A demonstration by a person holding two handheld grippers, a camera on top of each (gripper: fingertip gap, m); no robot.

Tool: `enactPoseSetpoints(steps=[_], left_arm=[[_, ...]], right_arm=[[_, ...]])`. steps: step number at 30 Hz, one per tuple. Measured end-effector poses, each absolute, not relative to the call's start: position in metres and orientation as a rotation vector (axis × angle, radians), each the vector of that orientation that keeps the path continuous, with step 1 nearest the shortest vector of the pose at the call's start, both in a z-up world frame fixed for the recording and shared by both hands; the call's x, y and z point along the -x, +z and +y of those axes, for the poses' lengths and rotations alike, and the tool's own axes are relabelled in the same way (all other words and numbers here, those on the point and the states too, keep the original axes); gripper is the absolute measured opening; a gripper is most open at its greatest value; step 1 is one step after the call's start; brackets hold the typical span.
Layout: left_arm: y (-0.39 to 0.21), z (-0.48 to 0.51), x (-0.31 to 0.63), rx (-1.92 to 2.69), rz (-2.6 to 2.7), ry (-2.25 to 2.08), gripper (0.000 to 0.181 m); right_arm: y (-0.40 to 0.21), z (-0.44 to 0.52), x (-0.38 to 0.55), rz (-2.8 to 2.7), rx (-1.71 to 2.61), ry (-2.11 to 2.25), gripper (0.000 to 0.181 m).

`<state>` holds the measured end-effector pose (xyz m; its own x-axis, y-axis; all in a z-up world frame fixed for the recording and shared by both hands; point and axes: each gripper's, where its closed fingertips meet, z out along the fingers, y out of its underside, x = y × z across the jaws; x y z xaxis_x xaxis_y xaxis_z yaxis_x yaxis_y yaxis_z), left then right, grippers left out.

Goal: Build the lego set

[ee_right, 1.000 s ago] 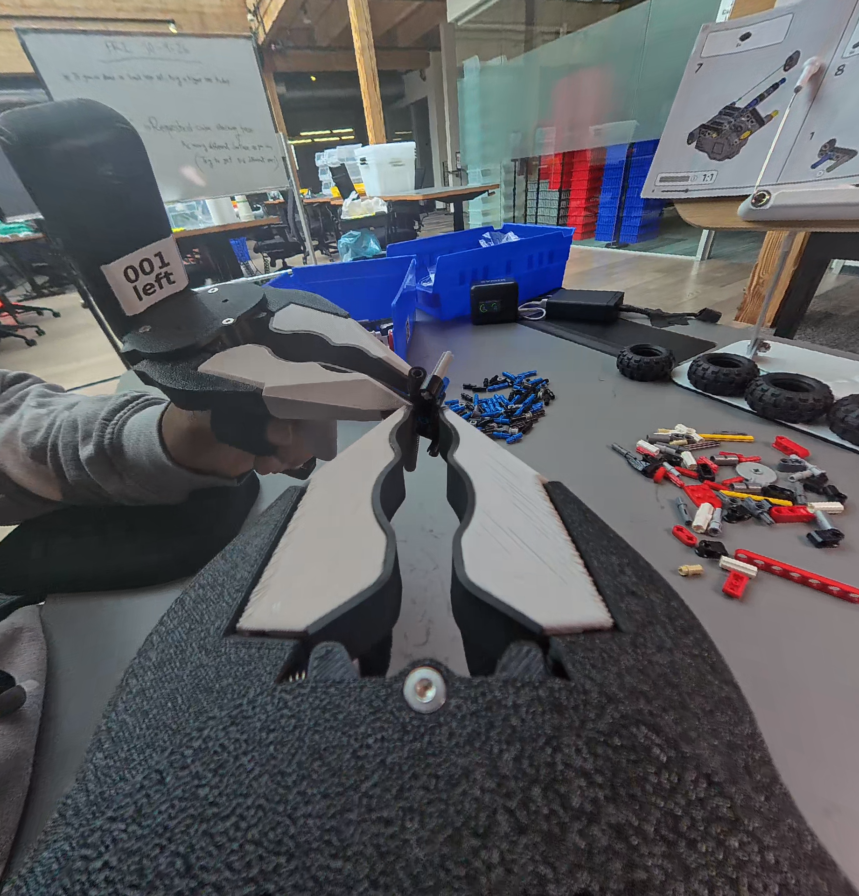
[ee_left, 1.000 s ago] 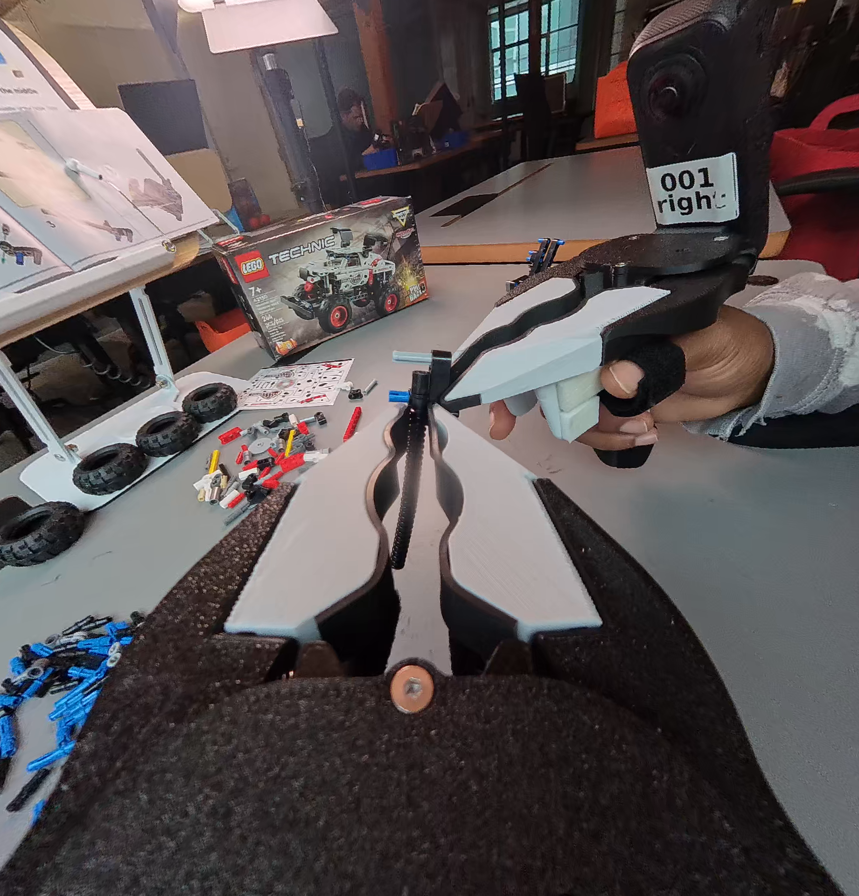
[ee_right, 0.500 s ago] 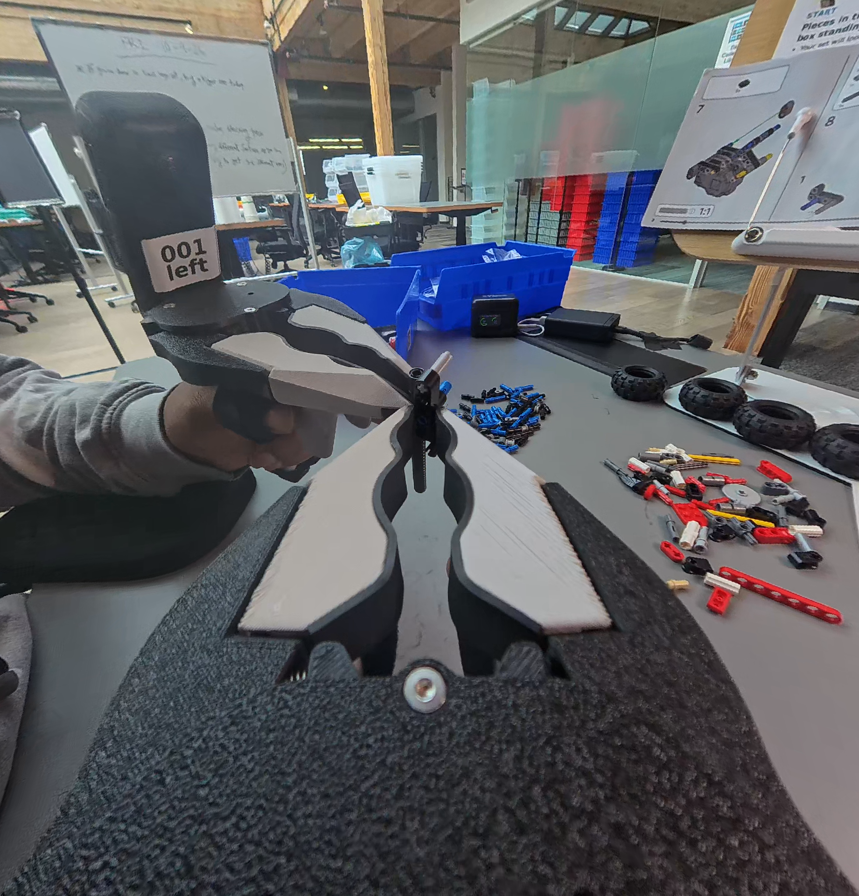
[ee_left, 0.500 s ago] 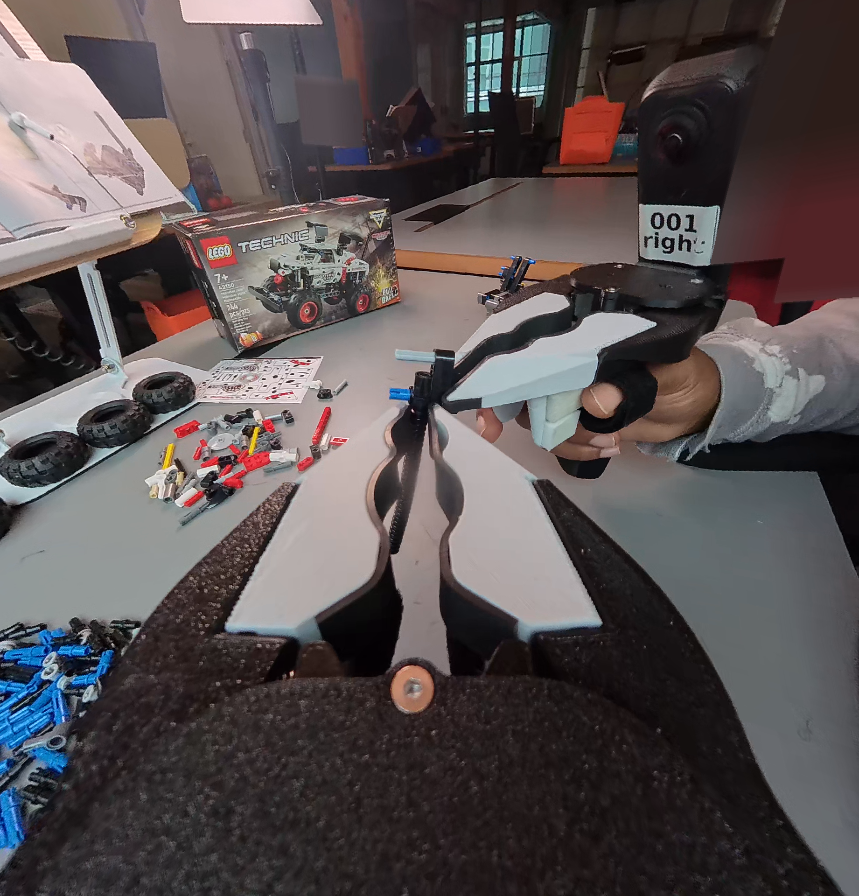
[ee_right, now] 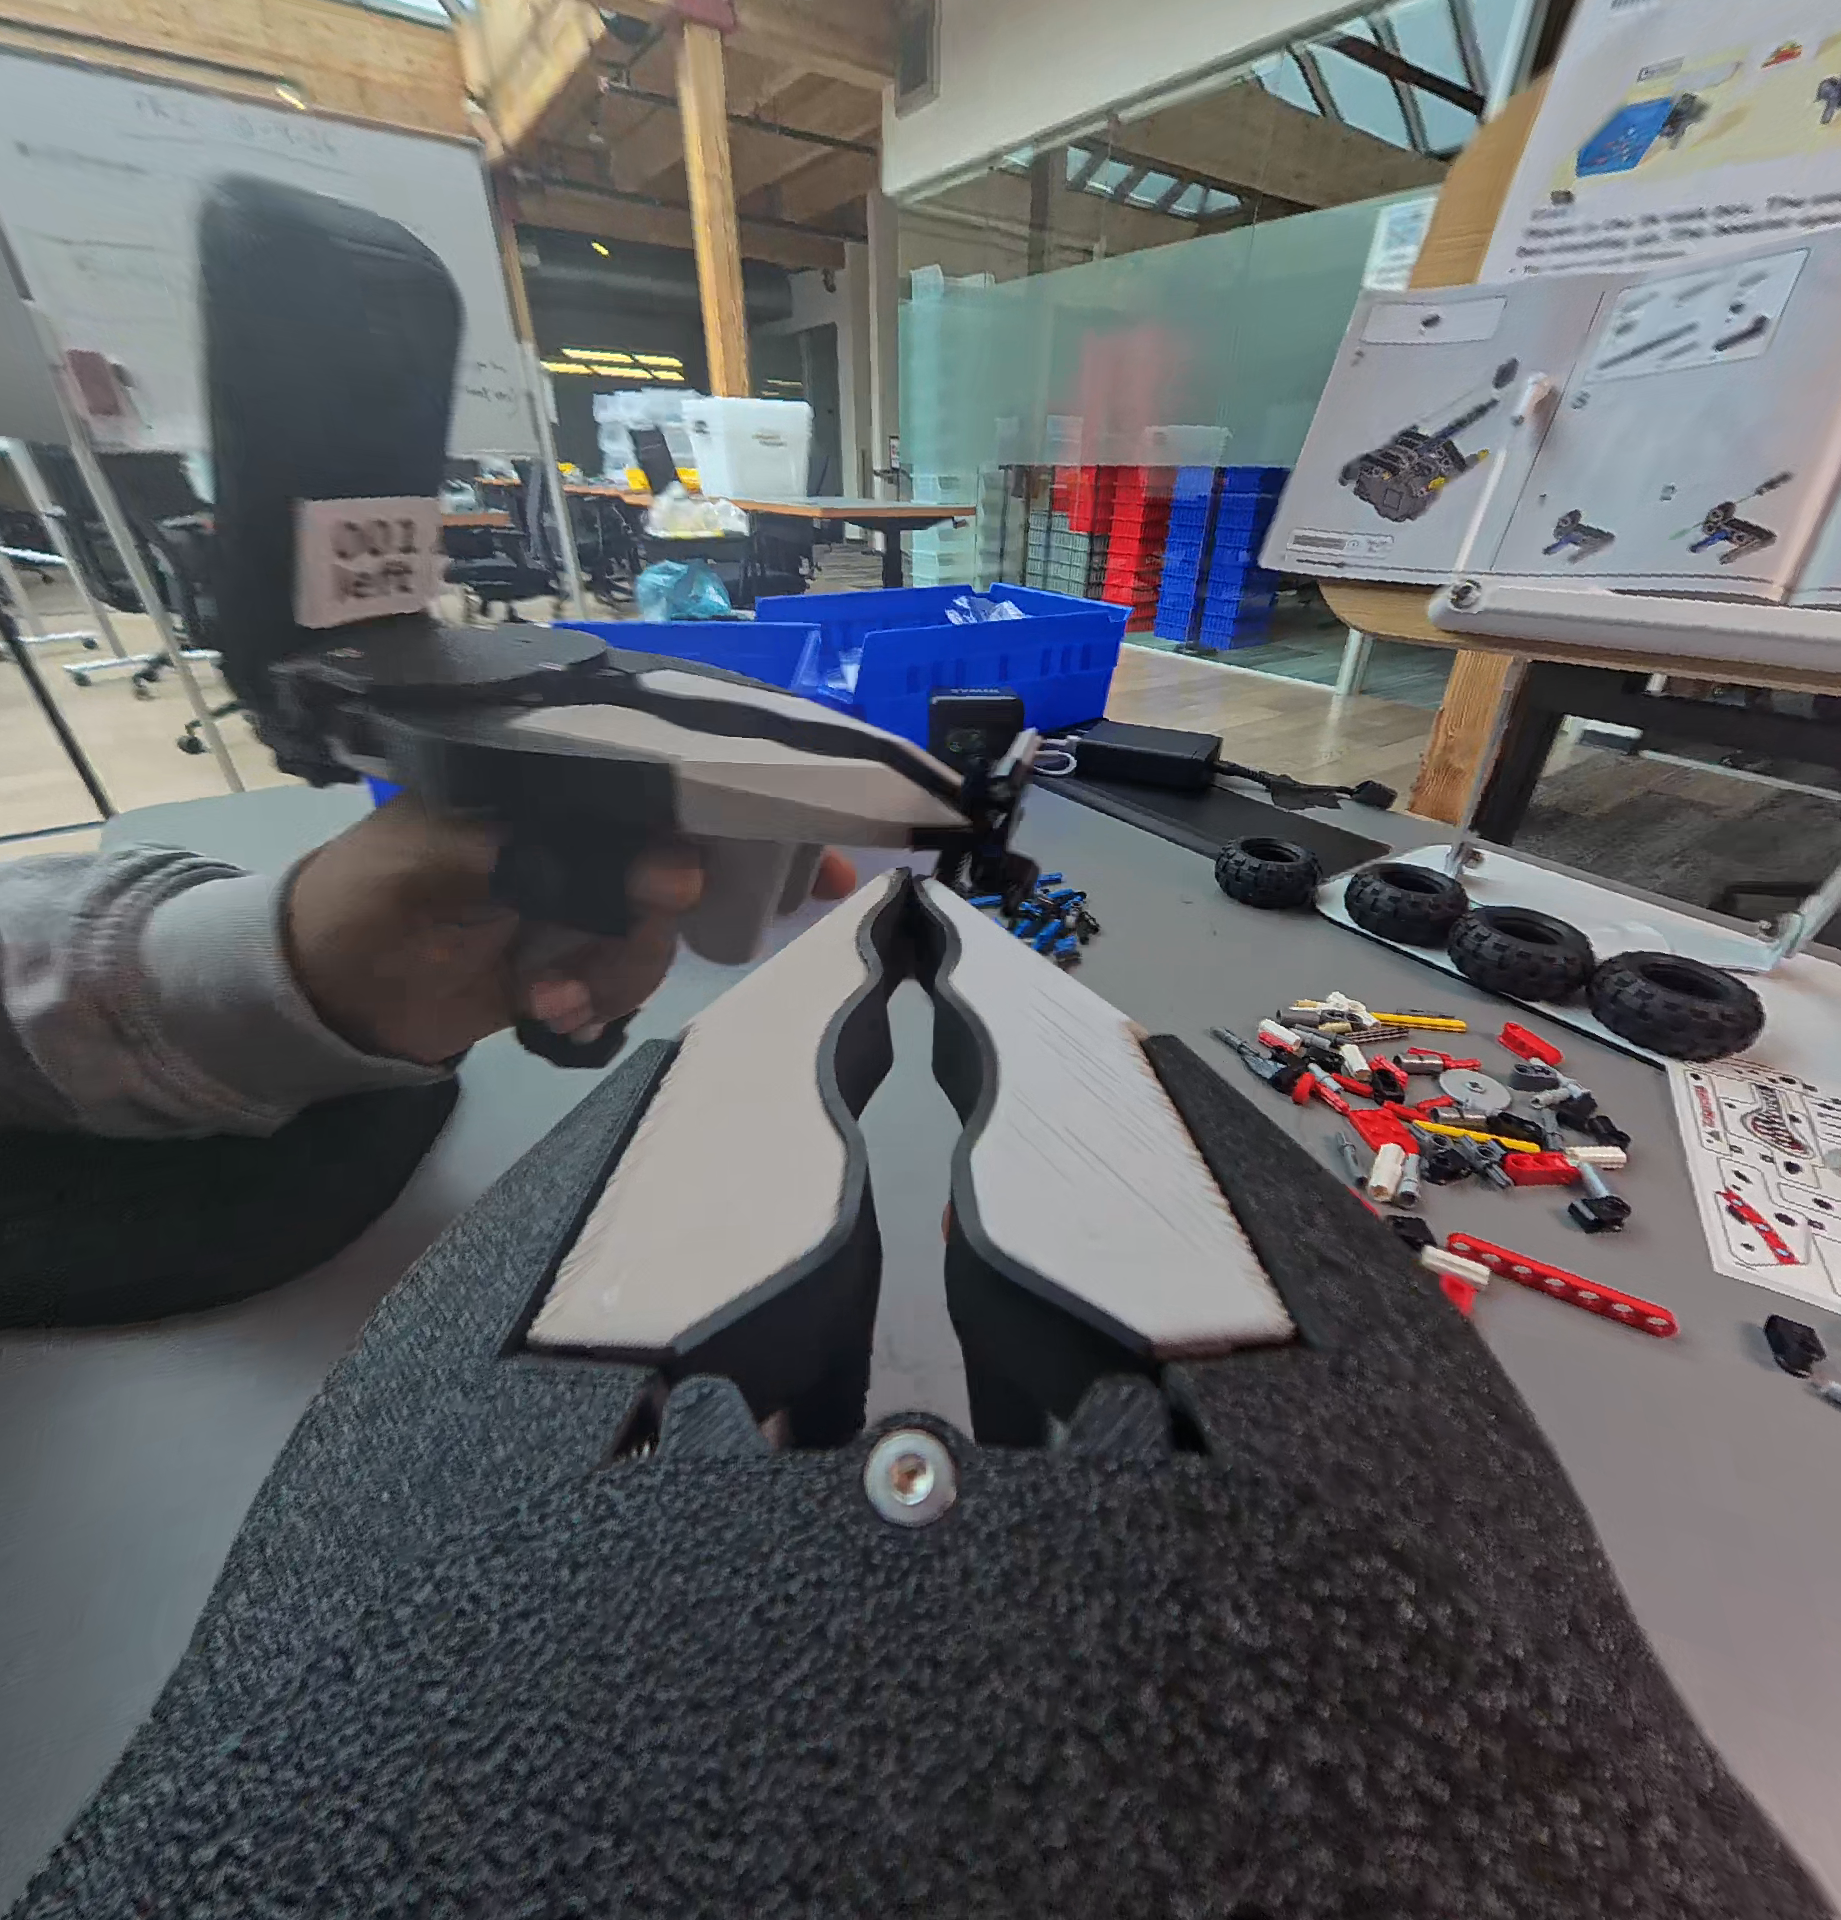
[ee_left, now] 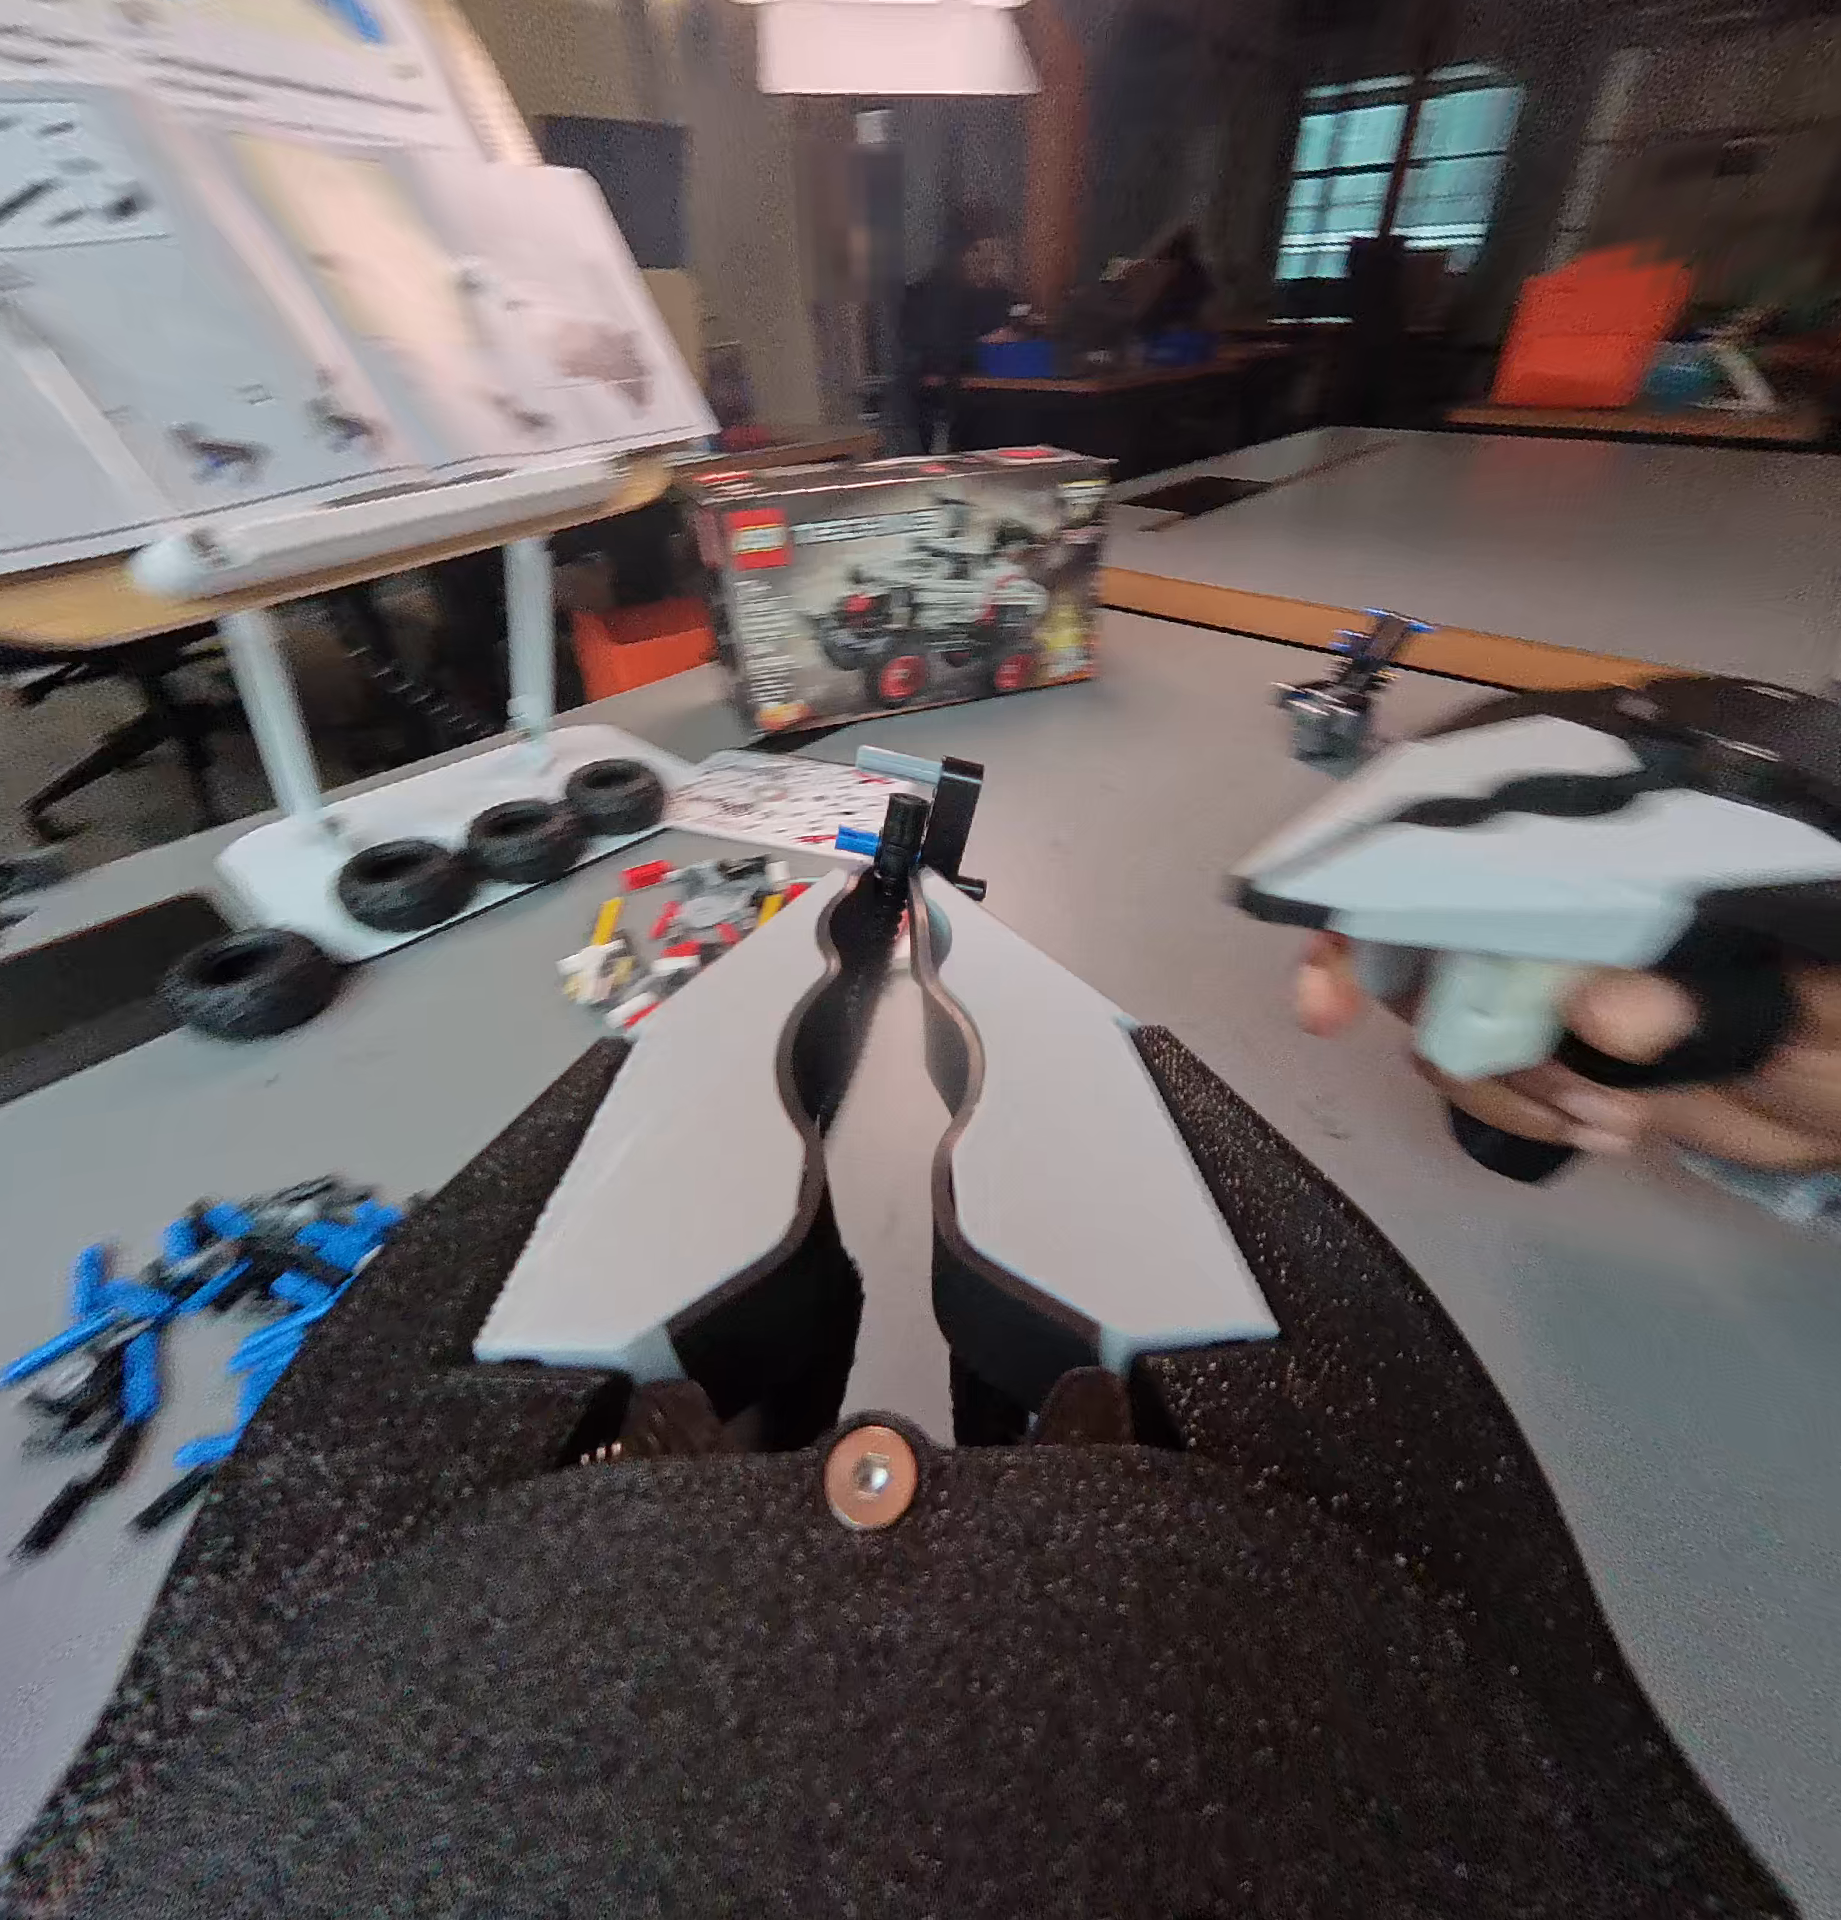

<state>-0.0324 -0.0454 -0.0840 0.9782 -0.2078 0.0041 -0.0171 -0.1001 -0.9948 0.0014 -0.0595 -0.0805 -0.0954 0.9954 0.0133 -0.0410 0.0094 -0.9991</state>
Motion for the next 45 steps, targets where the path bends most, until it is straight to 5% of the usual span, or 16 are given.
enactPoseSetpoints(steps=[2, 7, 9, 13, 18, 34, 38, 45], left_arm=[[-0.075, -0.048, 0.076, 1.637, -0.023, -0.235, 0.003], [-0.065, -0.057, 0.011, 1.579, 0.232, -0.282, 0.006], [-0.056, -0.056, 0.017, 1.546, 0.194, -0.309, 0.006], [-0.062, -0.055, 0.012, 1.56, 0.181, -0.338, 0.006], [-0.067, -0.053, -0.006, 1.574, 0.267, -0.222, 0.006], [-0.084, -0.031, 0.002, 1.7, 0.244, -0.027, 0.006], [-0.068, -0.033, 0.072, 1.652, -0.122, -0.015, 0.004], [-0.077, -0.034, 0.024, 1.679, 0.068, -0.136, 0.006]], right_arm=[[-0.083, -0.078, -0.007, -1.311, 1.066, 1.251, 0.0], [-0.077, -0.051, -0.001, -1.229, 1.142, 1.251, 0.002], [-0.071, -0.049, -0.002, -1.216, 1.134, 1.255, 0.024], [-0.065, -0.055, -0.005, -1.177, 1.167, 1.381, 0.031], [-0.06, -0.053, -0.002, -1.156, 1.194, 1.417, 0.01], [-0.082, -0.03, 0.003, -0.791, 1.465, 1.557, 0.007], [-0.11, -0.06, -0.004, -0.759, 1.532, 1.547, 0.007], [-0.09, -0.036, -0.027, -0.708, 1.508, 1.536, 0.007]])
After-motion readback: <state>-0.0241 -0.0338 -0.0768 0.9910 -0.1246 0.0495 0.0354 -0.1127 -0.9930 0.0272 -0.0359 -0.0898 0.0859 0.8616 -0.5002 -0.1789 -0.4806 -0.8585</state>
